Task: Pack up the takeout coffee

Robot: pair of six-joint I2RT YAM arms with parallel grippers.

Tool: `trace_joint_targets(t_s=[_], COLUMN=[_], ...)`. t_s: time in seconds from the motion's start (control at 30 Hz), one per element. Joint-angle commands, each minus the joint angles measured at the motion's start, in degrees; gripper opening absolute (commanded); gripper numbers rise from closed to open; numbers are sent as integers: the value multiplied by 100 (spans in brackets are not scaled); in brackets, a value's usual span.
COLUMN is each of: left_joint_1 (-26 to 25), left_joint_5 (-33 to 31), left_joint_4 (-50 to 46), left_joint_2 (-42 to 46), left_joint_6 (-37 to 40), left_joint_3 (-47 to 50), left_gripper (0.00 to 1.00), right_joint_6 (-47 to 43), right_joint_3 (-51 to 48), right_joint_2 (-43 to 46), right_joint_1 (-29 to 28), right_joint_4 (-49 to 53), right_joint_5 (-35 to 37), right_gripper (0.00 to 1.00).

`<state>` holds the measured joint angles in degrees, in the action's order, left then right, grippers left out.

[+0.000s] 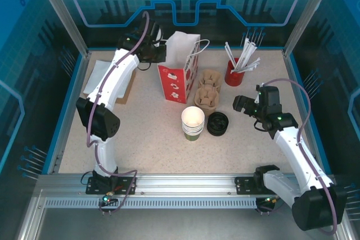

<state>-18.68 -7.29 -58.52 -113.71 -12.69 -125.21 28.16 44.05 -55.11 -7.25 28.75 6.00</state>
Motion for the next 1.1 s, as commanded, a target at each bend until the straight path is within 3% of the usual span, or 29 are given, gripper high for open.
trace_joint_targets(t_s=[0.0, 0.43, 0.57, 0.63, 0.8, 1.07], left_joint_1=[320, 1324, 1451, 1498, 1525, 1516], left_joint_5=[-72, 276, 257, 260, 71, 456], left_joint_4=[-255, -152, -161, -167, -424, -406], left_joint_2=[320, 762, 736, 736, 842, 2319], left_joint_6=[288, 626, 683, 691, 805, 547], left_joint_3=[-67, 573, 604, 577, 341, 1274], left_gripper=[0, 2, 14, 31, 49, 71], right_joint_6=[50, 20, -21, -30, -48, 3], right_joint_3=[167, 139, 182, 207, 193, 352], right_joint_2=[-17, -9, 8, 26, 112, 194], right_joint_1=[-94, -112, -126, -128, -135, -175], right_joint_4=[91, 130, 193, 234, 313, 503], right_joint_5=[73, 90, 92, 103, 122, -156], right_gripper=[100, 100, 100, 100, 100, 100])
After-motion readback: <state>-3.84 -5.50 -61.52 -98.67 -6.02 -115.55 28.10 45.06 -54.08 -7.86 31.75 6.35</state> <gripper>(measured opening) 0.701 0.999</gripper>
